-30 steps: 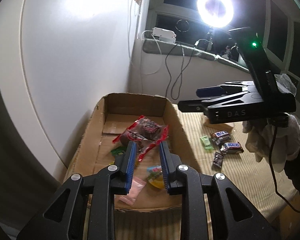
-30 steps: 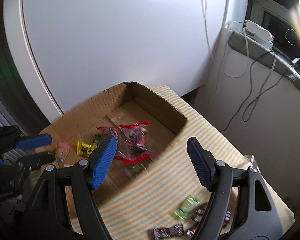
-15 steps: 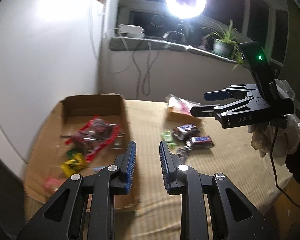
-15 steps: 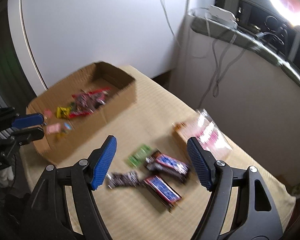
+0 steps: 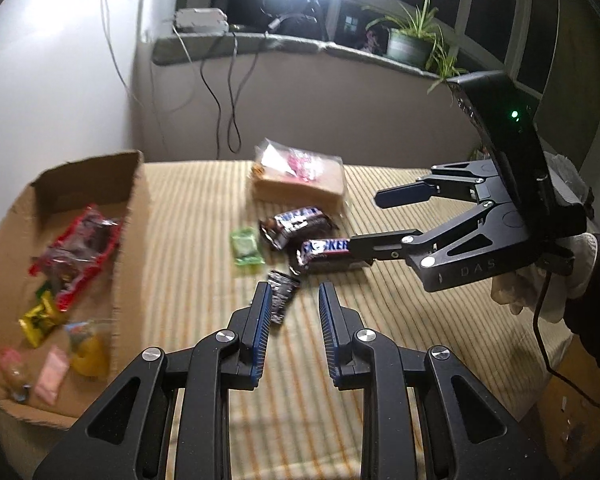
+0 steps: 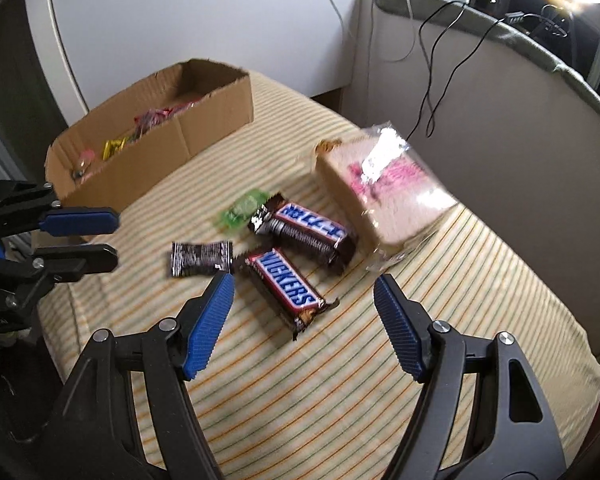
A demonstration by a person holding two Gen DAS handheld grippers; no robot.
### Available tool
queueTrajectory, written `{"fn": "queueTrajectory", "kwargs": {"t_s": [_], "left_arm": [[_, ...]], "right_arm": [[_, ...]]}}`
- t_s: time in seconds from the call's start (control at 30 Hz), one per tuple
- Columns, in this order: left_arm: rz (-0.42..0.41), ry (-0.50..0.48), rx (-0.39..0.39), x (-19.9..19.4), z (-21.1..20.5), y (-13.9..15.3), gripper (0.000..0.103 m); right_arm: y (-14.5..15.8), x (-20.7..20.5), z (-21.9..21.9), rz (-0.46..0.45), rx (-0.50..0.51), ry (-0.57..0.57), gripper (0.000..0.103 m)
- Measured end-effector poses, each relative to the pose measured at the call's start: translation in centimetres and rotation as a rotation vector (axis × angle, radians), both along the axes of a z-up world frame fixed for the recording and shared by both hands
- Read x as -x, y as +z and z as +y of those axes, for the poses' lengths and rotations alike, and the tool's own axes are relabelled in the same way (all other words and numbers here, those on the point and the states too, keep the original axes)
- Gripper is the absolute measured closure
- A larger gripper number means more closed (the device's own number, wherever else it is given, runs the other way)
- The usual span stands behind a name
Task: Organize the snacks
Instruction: 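Move both open tools back toward the remaining snacks, then grasp the black candy packet with the left tool while the right tool grasps a Snickers bar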
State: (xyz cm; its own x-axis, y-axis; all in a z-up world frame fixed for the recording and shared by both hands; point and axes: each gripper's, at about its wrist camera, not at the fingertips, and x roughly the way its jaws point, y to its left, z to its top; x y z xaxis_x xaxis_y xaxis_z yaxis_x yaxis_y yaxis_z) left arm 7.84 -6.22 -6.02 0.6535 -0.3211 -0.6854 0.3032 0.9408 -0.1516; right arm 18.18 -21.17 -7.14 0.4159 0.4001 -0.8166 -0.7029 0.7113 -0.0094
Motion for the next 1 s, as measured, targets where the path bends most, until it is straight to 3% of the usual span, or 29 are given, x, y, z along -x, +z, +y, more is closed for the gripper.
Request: {"fn": "queueTrajectory", "kwargs": {"t_s": [0.23, 0.33, 0.37, 0.43, 0.5, 0.9, 0.97, 1.0], "left_arm": [[0.058, 0.003, -0.027, -1.7, -1.3, -1.8, 0.081], [0.069, 0.014, -0.054, -2.5, -1.6, -2.4, 0.08], [0.073, 0.018, -0.063, -2.7, -1.6, -2.6, 0.079], [0.077, 0.026, -0.077, -3.1, -1.7, -3.0, 0.066], [0.083, 0.032, -0.088, -3.4, -1.7, -3.3, 0.064], [0.122, 0.039, -0.091, -4.6, -1.7, -4.7, 0.065], [0.121, 0.037, -0.095, -4.6, -1.7, -4.8, 0.069], [0.121, 0.035, -0.098, -4.6, -1.8, -4.8, 0.076]], "right_arm": [[-1.6, -0.5, 0.6, 0.038, 0.01, 0.054, 0.049], [-1.9, -0.7, 0.9, 0.043, 0.013, 0.068, 0.05], [-2.0, -0.9, 0.9, 0.047, 0.012, 0.074, 0.05], [-2.3, -1.1, 1.0, 0.051, 0.016, 0.081, 0.05], [-2.5, -1.4, 1.2, 0.057, 0.018, 0.09, 0.05], [-4.0, -2.3, 2.7, 0.087, 0.039, 0.125, 0.058], [-4.0, -2.3, 2.6, 0.089, 0.038, 0.122, 0.06], [-4.0, -2.2, 2.5, 0.089, 0.039, 0.119, 0.062]]}}
